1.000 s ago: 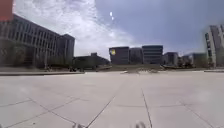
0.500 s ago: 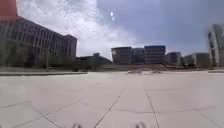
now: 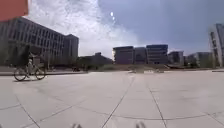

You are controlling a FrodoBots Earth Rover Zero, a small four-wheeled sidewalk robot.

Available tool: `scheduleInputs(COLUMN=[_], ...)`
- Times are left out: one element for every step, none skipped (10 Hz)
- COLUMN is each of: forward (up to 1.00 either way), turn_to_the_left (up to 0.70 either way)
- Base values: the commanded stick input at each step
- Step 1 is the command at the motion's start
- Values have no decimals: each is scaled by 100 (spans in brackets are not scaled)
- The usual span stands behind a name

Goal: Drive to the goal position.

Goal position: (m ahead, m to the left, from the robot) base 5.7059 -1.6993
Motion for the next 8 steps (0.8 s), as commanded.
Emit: scheduleInputs(forward=[45, 45, 45, 45, 45, 45, 45, 45], turn_to_the_left=[16, 16, 16, 16, 16, 16, 16, 16])
